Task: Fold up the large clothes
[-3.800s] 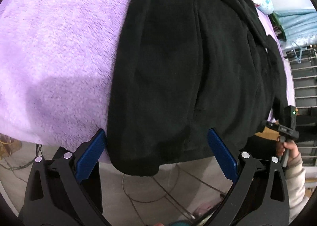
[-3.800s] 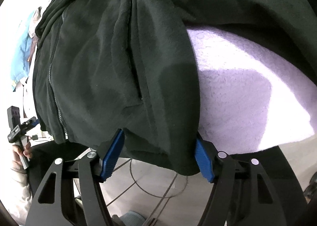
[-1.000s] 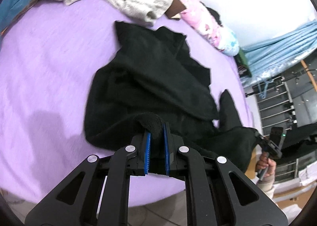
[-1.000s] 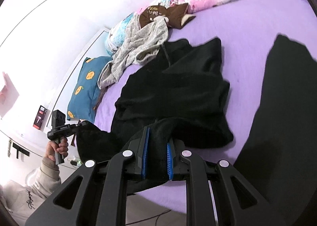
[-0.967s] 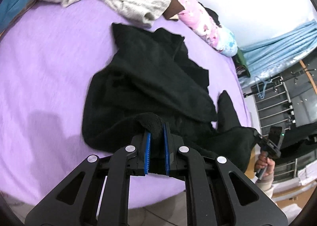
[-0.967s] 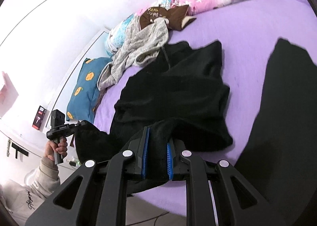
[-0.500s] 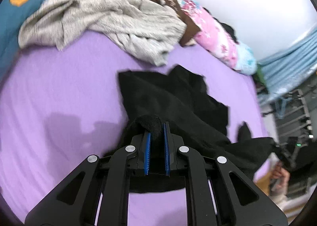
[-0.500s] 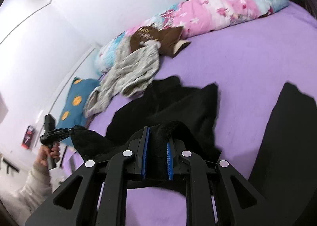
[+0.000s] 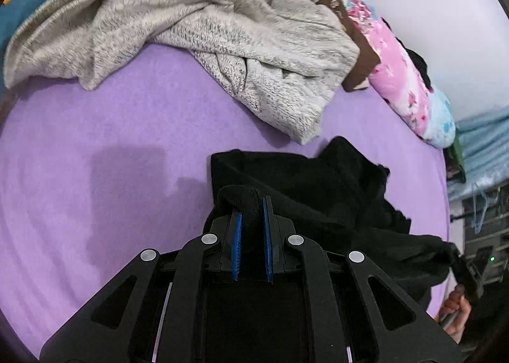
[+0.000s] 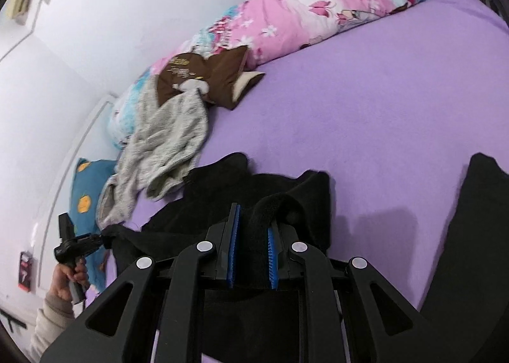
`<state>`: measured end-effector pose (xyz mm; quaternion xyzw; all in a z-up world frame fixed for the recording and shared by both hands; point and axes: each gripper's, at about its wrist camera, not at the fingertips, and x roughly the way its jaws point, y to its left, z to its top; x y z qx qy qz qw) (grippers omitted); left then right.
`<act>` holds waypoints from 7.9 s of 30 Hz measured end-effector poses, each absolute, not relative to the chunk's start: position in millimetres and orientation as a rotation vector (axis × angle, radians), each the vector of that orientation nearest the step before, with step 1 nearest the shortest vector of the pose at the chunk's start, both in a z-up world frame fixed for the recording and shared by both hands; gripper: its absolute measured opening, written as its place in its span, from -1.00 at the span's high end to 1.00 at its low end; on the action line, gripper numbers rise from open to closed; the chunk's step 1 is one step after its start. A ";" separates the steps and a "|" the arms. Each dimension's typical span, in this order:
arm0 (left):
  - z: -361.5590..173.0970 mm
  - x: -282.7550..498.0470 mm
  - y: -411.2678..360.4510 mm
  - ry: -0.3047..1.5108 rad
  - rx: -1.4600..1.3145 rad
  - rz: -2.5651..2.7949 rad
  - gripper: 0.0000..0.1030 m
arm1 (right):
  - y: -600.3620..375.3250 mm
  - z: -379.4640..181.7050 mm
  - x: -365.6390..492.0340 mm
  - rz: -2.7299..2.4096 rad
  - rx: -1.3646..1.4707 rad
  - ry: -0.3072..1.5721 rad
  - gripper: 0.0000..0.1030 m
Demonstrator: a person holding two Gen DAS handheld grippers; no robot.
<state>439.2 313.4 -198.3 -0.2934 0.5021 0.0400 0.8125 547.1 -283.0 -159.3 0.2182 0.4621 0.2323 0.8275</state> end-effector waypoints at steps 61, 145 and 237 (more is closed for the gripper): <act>-232.3 235.0 257.0 0.870 -0.574 0.191 -0.83 | -238.5 -190.0 366.7 0.317 0.094 0.813 -0.80; -304.8 245.3 291.8 0.869 -1.055 0.064 -0.88 | -26.2 -268.9 348.9 0.298 -0.424 0.756 -0.87; -206.8 245.0 211.8 0.680 -0.858 0.099 0.38 | 310.3 -271.2 457.0 -0.022 -1.286 1.529 -0.87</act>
